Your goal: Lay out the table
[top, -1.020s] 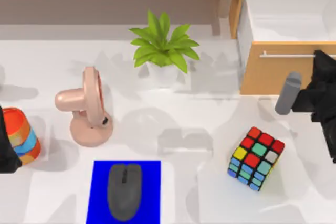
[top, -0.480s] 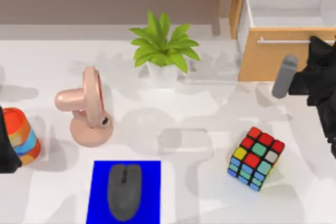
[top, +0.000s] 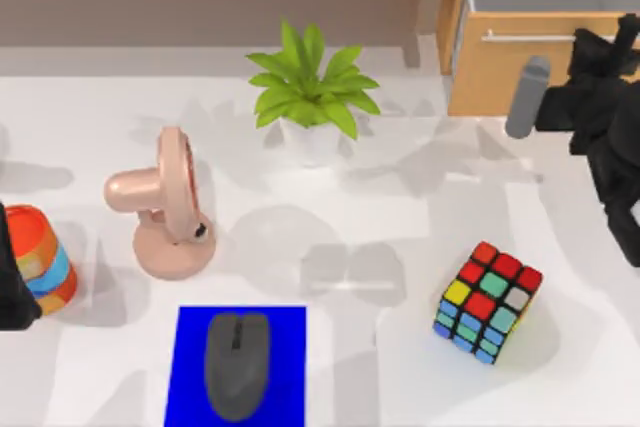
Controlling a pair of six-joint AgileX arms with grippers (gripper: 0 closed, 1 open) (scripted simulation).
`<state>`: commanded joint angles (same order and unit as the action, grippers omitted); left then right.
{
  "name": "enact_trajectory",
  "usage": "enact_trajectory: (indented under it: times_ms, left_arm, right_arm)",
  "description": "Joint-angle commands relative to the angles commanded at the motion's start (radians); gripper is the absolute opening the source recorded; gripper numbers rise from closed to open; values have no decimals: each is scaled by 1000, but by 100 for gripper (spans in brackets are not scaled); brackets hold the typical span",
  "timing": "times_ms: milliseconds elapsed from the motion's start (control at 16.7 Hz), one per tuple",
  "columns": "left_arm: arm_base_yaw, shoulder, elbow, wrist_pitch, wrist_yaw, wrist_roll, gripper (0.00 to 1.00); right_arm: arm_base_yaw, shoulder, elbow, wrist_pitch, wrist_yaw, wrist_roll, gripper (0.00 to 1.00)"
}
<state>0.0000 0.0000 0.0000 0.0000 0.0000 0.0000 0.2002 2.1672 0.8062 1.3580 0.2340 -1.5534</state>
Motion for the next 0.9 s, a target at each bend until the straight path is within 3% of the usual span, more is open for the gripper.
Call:
enact_trajectory:
  times_ms: [420,900]
  left_arm:
    - [0,0,0,0,0,0,100]
    - [0,0,0,0,0,0,100]
  right_arm:
    - [-2,18,24,-22,-5,2,0]
    - [-34,133,294,-170,-36,2,0]
